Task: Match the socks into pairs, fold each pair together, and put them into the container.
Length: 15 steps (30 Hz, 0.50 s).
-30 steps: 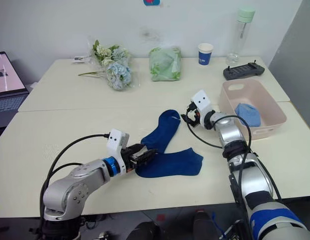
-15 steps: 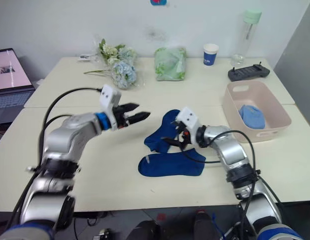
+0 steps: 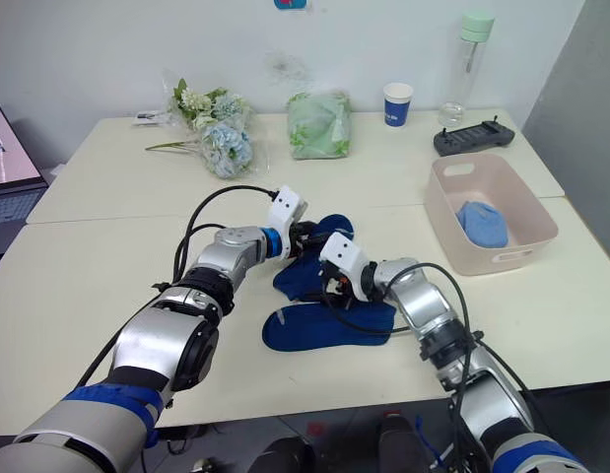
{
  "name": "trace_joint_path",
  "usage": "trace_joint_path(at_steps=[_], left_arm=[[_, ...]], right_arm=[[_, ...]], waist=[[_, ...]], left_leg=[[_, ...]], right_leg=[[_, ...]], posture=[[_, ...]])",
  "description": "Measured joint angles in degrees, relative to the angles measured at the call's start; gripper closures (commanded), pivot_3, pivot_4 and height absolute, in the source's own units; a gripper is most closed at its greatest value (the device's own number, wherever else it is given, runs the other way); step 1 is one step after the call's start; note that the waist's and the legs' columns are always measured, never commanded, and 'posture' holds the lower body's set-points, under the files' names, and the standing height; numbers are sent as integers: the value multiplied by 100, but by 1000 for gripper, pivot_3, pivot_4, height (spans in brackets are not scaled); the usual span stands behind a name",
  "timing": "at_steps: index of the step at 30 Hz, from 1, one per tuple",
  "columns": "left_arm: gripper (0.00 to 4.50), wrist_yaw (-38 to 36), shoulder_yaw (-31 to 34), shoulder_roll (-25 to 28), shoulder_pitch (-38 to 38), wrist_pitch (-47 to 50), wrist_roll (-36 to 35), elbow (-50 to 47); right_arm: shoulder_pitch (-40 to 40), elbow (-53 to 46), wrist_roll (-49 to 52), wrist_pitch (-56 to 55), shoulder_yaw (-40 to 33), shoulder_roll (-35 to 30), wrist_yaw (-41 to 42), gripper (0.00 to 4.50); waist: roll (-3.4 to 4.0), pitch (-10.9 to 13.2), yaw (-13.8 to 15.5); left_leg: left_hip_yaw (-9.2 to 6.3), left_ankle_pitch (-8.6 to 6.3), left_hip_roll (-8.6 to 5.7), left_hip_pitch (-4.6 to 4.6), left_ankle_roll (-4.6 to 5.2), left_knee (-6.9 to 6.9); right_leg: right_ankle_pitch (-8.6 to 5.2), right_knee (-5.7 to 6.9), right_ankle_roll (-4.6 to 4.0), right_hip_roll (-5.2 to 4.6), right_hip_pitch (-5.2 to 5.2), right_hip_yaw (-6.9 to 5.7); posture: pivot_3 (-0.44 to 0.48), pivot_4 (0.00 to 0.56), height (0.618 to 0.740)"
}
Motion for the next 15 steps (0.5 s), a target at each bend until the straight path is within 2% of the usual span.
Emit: trace_joint_path(at_steps=[4,5,7,11,15], left_arm=[[4336,107,23,-10,-40,-23,150,88],[4500,140,50,-5,-40,-28,164,89],[4500,294,165,14,-40,-28,169,93],[4500,632,373,215,7,-19,166,72],[4500,643,606,300,286,81,64,-185]], right_arm=[[-133,143,-167,-236,95,-42,80,3372],[-132,146,-162,-225,71,-41,92,3710],[-121,112,-137,-191,-15,-79,123,4454],[-95,-148,54,-55,-304,-338,234,4487],[-103,-310,128,-2,-526,-539,283,4487]], waist=[[0,0,-20],[0,0,-20],[0,0,-21],[0,0,-24],[0,0,-26]], left_leg=[[-4,0,0,0,0,2],[-4,0,0,0,0,2],[-4,0,0,0,0,3],[-6,0,1,0,0,2],[-6,0,3,0,0,0]], right_leg=[[0,2,1,0,2,-2],[0,2,1,0,2,-2],[0,1,1,0,1,-1],[0,1,1,0,0,-2],[0,1,1,0,-1,-2]], posture=[[0,150,740],[0,150,740],[0,150,740],[0,150,740],[0,150,740]])
